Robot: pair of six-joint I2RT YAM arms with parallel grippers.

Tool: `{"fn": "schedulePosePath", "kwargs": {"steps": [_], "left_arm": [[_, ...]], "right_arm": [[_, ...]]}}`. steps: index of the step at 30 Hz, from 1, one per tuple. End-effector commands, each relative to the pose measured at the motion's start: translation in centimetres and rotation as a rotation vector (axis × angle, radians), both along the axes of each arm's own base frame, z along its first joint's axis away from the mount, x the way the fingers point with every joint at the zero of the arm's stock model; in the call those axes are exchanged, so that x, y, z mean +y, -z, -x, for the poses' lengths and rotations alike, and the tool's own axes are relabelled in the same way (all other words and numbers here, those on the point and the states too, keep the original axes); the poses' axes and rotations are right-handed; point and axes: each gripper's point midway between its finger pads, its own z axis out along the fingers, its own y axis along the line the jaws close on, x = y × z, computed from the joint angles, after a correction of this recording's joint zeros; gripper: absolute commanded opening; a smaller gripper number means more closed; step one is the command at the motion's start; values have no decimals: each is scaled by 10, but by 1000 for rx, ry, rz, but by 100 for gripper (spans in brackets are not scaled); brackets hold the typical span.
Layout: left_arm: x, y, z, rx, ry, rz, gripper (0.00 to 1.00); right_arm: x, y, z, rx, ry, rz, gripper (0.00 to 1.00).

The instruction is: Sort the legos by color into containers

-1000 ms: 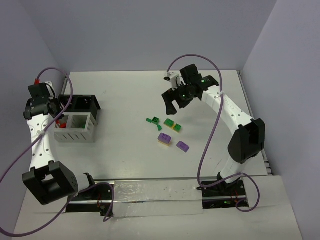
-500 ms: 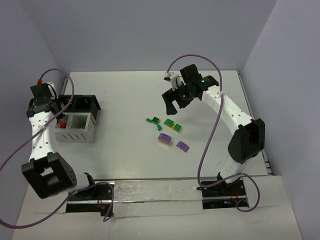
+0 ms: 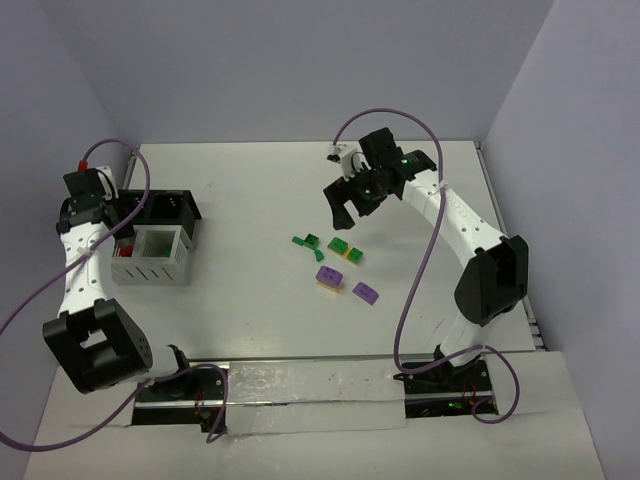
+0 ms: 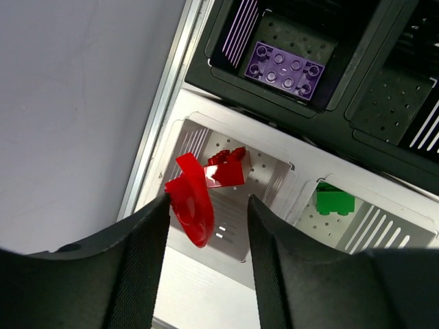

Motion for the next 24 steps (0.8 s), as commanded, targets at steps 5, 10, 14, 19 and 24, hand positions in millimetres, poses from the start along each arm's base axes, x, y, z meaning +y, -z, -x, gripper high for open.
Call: {"fn": "schedulePosePath", "kwargs": {"steps": [5, 10, 14, 19, 24], "left_arm": [[5, -29, -15, -82, 18, -26, 60], [3, -30, -13, -83, 25, -23, 60], [-1, -33, -13, -90, 39, -12, 60], [-4, -34, -12, -93, 51, -1, 59], [-9, -34, -11, -98, 64, 13, 58]], "right_arm": [[-2, -10, -3, -41, -5, 0, 100], [-2, -10, -1, -42, -6, 0, 100], [-2, -10, -2, -43, -7, -1, 100], [-1, -11, -2, -43, -8, -4, 100], [-1, -10, -2, -40, -9, -4, 100]]}}
